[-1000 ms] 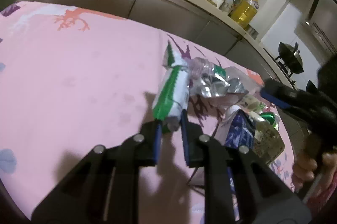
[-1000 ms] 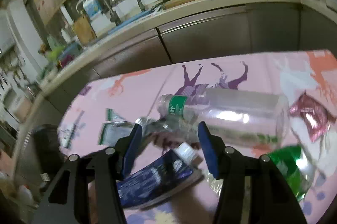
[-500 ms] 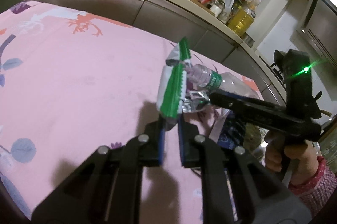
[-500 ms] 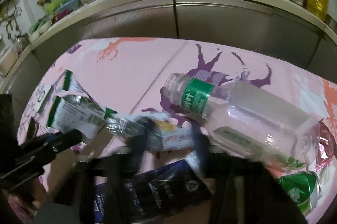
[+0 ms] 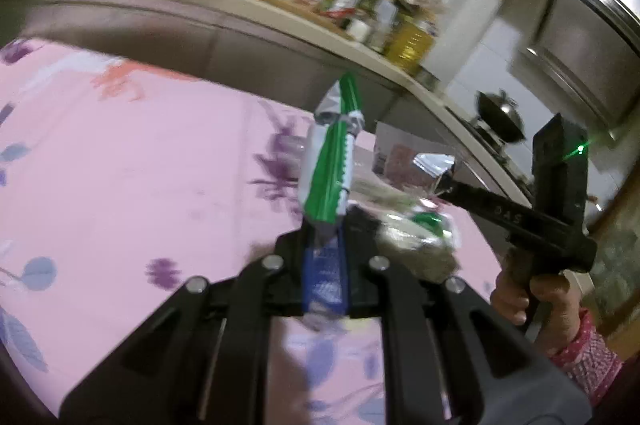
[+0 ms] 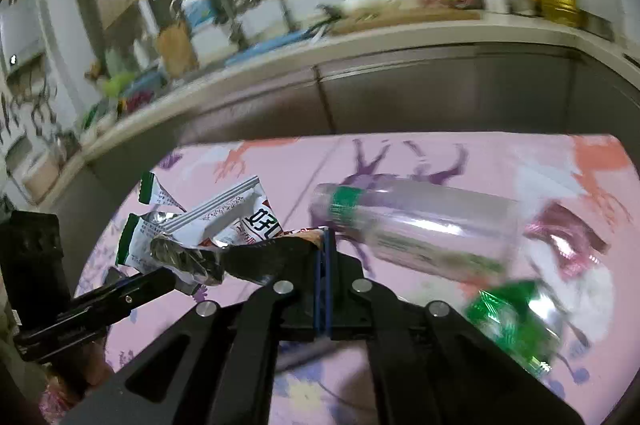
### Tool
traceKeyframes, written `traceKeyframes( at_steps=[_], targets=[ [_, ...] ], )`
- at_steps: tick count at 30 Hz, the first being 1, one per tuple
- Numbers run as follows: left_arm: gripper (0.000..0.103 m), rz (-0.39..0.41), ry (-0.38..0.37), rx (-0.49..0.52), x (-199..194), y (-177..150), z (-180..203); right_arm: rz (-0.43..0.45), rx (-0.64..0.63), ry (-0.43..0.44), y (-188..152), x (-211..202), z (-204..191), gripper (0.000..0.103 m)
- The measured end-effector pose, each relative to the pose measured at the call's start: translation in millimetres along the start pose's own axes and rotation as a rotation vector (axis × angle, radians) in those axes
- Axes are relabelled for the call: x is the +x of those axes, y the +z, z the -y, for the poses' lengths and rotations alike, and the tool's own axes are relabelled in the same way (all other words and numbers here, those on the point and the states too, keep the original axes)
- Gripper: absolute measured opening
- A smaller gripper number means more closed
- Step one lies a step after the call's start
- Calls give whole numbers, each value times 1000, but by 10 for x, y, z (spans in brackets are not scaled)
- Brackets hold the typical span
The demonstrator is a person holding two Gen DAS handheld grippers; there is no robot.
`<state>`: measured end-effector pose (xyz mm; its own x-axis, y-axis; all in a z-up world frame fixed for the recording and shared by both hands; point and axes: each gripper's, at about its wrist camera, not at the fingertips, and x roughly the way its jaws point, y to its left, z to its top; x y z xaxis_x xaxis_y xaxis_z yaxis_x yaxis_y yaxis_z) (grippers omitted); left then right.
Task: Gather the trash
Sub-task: 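Grasp the green-white wrapper with the left tool while the right grasps a silver wrapper, then carry both wrappers to the white bin and open both tools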
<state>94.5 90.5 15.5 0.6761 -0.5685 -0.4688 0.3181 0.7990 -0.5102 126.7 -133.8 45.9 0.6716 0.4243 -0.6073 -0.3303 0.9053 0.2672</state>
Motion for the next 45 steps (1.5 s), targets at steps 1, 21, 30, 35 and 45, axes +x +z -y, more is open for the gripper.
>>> traceKeyframes(
  at_steps=[1,21,30,35,45],
  targets=[
    [10,-11,-21,19,33,-10,121,19,24,-9,-33,-129,104,0],
    [10,-458,-410,521,2139,-1014,3701,271,582,-486,-1893,-2688,2983,0],
    [25,-642,-326,651,3131,-1694,4694,150,668,-645,-2186,-2819,3785,1],
    [38,-674,-287,603,3247,-1791,4615,98,650,-604,-2258,-2693,3905,3],
    [42,-648,-270,600,3130,-1732,4556,171,689,-515,-2139,-2711,3784,57]
  ],
)
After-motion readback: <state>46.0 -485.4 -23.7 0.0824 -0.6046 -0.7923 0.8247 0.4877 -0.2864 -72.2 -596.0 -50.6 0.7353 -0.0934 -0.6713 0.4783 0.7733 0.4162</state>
